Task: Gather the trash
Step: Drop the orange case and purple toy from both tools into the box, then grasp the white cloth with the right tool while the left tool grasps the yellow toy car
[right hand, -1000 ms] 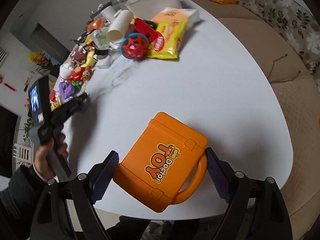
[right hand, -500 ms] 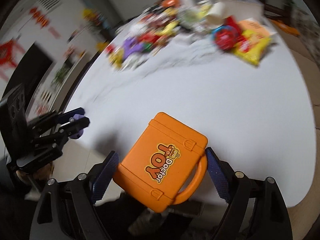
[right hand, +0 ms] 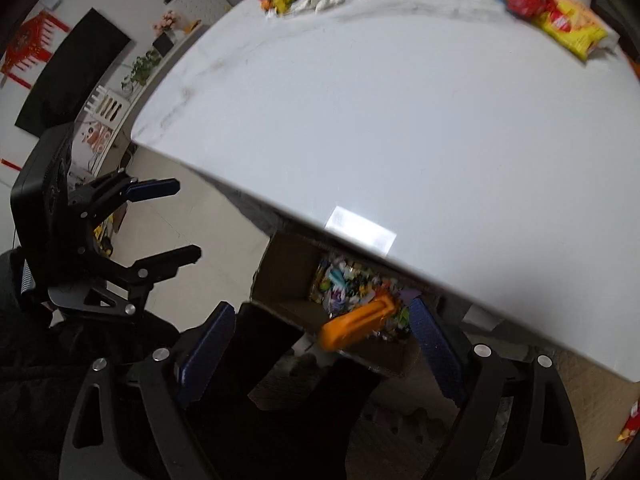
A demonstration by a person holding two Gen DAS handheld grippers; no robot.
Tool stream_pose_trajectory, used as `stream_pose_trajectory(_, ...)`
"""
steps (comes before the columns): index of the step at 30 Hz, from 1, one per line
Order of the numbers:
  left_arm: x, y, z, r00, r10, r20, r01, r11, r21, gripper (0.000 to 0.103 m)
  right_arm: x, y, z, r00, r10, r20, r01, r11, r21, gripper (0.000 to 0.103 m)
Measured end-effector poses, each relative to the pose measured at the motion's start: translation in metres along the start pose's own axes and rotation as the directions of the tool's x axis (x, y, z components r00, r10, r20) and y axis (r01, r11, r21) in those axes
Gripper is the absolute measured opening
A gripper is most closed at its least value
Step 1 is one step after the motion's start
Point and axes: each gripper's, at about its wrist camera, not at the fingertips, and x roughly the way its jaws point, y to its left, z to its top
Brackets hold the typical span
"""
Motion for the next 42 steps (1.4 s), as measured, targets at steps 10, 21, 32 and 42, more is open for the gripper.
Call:
stream_pose_trajectory(10,0.003,0.101,0.106,0.955,0.223,0.193,-0.179,0.958,-0.224,0.09,-0.01,-0.01,0.115,0.976,-0.11,0.188,0.105,0.994,0.036,0.088)
stream_pose_trajectory(21,-0.003,0.205,0.119,0.949,0.244,0.202,-0.161,0.92,-0.356,0.09,0.092,0.016,0.287,0.967,-0.139,0.215,0.168,0.978,-0.12,0.087)
stream_pose_trajectory(32,0.02,0.211,0.139,0.964,0.139,0.227,-0.057,0.941,-0.334,0.09,0.06,-0.004,0.248,0.963,-0.194,0.185,0.196,0.981,0.01,0.019)
stream_pose_trajectory(42,0.065,0.155,0.196,0.966,0.114,0.232,-0.043,0.956,-0.291,0.09,-0.035,-0.052,0.109,0.951,-0.246,0.185,0.2,0.951,0.238,0.019)
